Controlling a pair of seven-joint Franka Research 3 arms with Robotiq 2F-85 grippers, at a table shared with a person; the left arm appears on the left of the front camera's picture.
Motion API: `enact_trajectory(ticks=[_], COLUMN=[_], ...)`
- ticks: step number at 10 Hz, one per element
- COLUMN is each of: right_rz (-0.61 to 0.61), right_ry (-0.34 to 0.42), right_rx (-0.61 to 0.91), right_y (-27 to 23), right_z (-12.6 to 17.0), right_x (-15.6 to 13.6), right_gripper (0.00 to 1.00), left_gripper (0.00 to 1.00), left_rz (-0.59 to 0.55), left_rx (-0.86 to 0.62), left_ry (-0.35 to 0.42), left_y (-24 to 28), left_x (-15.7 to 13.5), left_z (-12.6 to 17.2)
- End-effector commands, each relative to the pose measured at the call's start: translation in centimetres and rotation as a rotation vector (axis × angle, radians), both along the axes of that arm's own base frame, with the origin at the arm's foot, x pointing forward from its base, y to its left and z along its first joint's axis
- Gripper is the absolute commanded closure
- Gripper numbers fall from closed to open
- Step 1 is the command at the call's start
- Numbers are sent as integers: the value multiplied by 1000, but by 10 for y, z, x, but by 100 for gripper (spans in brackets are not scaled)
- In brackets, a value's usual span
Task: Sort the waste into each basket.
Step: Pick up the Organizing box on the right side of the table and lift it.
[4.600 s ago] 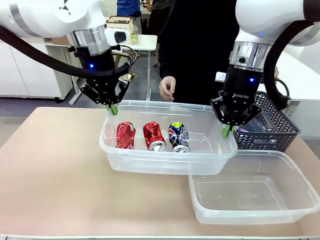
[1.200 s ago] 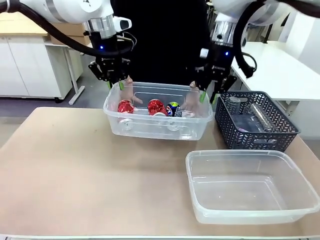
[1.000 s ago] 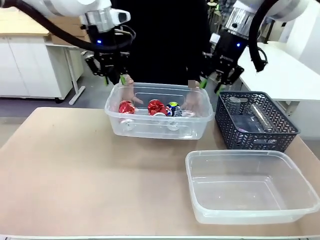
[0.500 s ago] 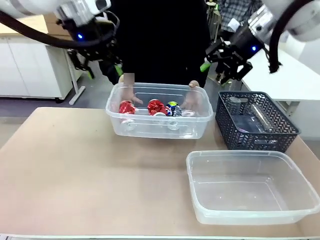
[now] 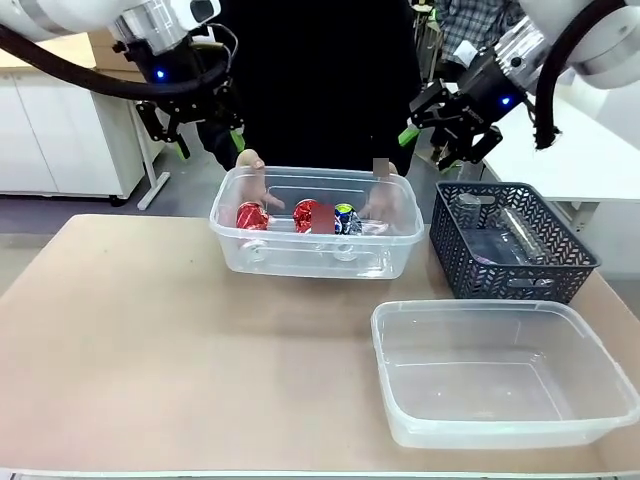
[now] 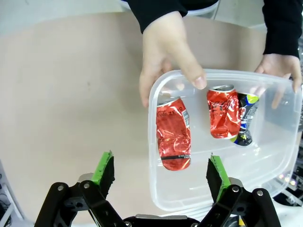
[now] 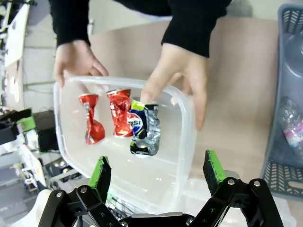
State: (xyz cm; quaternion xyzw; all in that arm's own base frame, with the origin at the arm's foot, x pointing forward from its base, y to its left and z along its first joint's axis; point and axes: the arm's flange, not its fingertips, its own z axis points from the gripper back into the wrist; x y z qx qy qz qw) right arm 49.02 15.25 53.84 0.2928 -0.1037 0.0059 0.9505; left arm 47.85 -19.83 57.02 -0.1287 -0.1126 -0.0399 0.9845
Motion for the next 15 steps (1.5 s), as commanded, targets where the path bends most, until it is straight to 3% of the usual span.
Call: enact_trajectory(ticks=[1, 3, 4, 5, 6, 8, 10, 11, 12, 15], right_rz=[-12, 0, -21, 10, 31, 280, 286, 243, 289, 289], right_ry=[16, 0, 2, -2, -12, -117, -125, -138, -36, -36], right_rx=[-14, 0, 41, 39, -86, -411, -451, -447, -429, -429], right_y=[0, 0, -60, -107, -147, -199, -206, -204, -217, -217], right_z=[7, 0, 21, 31, 30, -1, -17, -22, -8, -8], right_x=[0, 0, -28, -56, -83, -132, -150, -155, -152, -152], right_gripper=[0, 0, 0, 0, 0, 0, 0, 0, 0, 0], left_gripper=[0, 0, 0, 0, 0, 0, 0, 0, 0, 0], left_rz=[18, 2, -54, -61, -144, -98, -181, -78, -165, -165], left_rx=[23, 0, -40, -64, -100, 37, 143, 180, 82, 82], left_ry=[3, 0, 35, 6, 38, 233, 344, 247, 289, 289], left_y=[0, 0, 13, 17, 3, -87, -182, -209, -149, -149], left_x=[-1, 0, -26, -57, -83, -110, -122, -120, -153, -153], left_z=[3, 0, 25, 42, 48, 24, -22, -36, -14, -14])
